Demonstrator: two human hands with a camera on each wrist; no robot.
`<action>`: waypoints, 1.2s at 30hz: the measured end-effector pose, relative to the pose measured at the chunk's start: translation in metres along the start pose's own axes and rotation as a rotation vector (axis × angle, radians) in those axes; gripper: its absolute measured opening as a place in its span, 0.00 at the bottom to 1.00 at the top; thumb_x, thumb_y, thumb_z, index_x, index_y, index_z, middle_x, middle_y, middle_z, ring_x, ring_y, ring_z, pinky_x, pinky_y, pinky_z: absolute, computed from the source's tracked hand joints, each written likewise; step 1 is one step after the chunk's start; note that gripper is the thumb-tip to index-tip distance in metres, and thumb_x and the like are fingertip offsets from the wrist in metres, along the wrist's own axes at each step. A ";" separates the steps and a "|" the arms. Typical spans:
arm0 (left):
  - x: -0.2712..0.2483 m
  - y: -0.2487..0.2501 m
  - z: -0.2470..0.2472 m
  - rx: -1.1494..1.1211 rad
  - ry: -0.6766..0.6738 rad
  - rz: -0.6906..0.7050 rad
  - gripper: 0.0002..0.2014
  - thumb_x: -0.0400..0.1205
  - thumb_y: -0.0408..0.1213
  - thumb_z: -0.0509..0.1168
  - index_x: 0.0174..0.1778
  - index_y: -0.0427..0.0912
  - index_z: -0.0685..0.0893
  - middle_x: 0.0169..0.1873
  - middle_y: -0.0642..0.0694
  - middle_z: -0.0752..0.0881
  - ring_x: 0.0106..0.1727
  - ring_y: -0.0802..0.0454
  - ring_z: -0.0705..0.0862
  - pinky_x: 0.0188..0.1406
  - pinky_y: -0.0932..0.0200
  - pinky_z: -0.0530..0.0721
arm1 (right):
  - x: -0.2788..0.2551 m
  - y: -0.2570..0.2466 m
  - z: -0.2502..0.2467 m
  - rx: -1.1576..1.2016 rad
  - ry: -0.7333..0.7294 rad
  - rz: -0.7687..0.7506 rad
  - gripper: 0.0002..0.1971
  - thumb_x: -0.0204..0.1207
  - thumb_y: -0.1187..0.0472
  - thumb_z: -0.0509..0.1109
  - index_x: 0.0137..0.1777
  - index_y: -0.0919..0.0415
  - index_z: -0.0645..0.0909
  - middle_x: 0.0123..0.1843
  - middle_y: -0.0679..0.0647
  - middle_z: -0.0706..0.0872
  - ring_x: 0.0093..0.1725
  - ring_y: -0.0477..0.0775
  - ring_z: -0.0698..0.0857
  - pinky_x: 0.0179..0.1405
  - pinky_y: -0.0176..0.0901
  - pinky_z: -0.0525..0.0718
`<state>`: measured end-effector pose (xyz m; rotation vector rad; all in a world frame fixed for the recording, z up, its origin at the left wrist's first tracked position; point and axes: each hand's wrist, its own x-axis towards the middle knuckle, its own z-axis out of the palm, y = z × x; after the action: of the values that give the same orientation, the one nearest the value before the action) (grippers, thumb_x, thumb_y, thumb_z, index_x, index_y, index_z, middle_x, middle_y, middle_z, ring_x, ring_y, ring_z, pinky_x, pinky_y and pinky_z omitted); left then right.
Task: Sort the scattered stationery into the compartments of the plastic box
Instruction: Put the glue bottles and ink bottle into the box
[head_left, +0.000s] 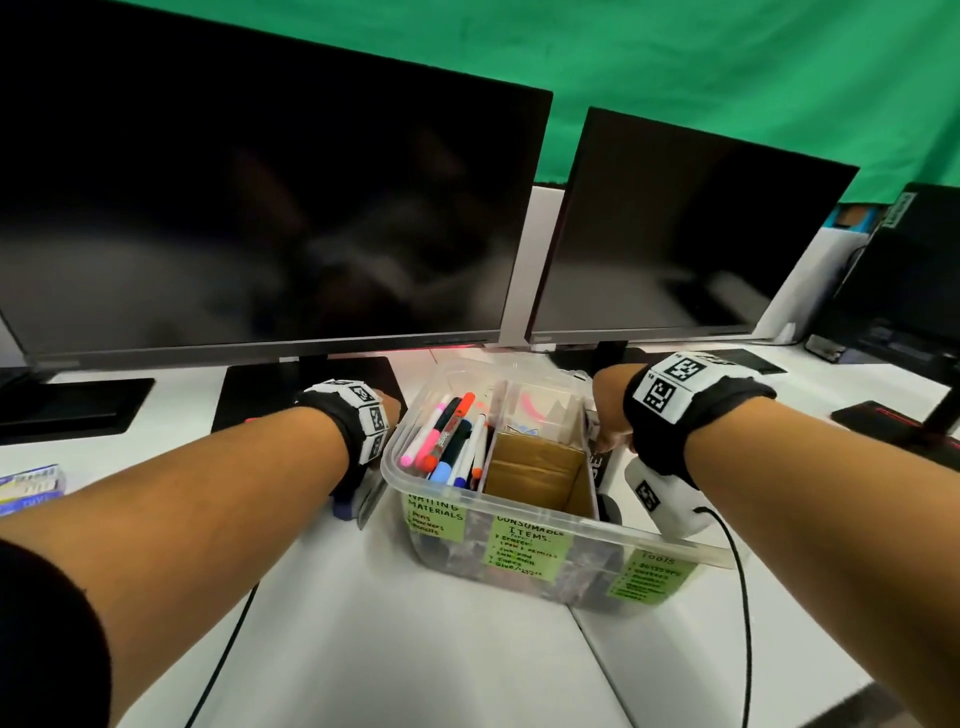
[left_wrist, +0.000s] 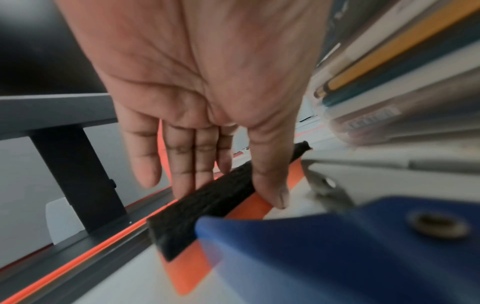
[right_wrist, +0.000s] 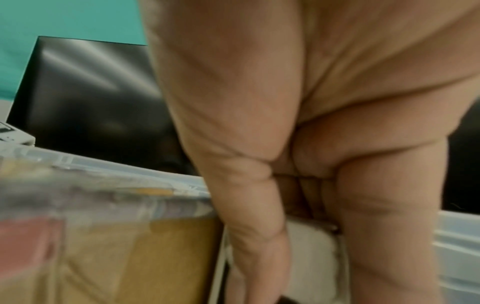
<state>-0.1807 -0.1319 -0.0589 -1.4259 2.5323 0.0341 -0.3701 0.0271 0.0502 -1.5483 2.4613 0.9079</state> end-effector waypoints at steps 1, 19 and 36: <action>-0.003 -0.001 -0.001 -0.006 -0.012 -0.001 0.21 0.79 0.47 0.68 0.67 0.43 0.81 0.59 0.46 0.87 0.58 0.47 0.87 0.58 0.53 0.86 | -0.001 -0.001 0.001 -0.017 0.011 -0.005 0.21 0.79 0.50 0.68 0.62 0.68 0.82 0.66 0.58 0.84 0.61 0.56 0.83 0.64 0.41 0.77; -0.121 0.015 -0.113 -0.100 0.485 0.114 0.22 0.74 0.56 0.69 0.58 0.45 0.81 0.44 0.49 0.79 0.45 0.49 0.83 0.39 0.56 0.80 | -0.052 -0.007 -0.031 1.208 0.327 -0.210 0.25 0.77 0.44 0.68 0.62 0.65 0.79 0.56 0.60 0.87 0.49 0.57 0.87 0.43 0.45 0.85; -0.145 0.044 -0.073 -0.011 -0.021 0.199 0.50 0.69 0.76 0.54 0.84 0.52 0.53 0.83 0.45 0.59 0.82 0.43 0.61 0.80 0.43 0.61 | -0.081 0.082 -0.034 0.643 0.367 0.204 0.11 0.73 0.63 0.73 0.32 0.67 0.81 0.24 0.57 0.81 0.26 0.55 0.78 0.30 0.40 0.77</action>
<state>-0.1598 0.0029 0.0388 -1.1664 2.6506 0.0965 -0.3927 0.0981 0.1440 -1.3219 2.7783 -0.1949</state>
